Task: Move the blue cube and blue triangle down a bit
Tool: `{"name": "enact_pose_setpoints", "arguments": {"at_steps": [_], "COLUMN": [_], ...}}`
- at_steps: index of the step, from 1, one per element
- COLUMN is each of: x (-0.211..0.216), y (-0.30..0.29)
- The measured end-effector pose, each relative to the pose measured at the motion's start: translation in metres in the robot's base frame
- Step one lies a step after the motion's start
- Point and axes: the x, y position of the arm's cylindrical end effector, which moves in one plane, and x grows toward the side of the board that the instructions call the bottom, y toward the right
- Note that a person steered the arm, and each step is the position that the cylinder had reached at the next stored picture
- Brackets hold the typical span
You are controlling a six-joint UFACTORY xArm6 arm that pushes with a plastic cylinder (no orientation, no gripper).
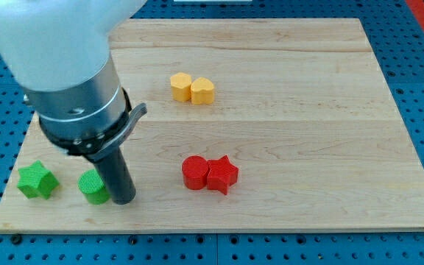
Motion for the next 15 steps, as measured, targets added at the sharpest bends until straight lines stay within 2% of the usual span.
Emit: {"name": "enact_pose_setpoints", "arguments": {"at_steps": [2, 4, 5, 6, 8, 10, 12, 13, 14, 15], "x": [-0.002, -0.005, -0.042, -0.069, -0.069, -0.106, -0.133, -0.161, -0.164, -0.176], "y": [-0.048, 0.0, 0.025, 0.028, 0.028, 0.026, 0.008, -0.018, -0.02, -0.054]}}
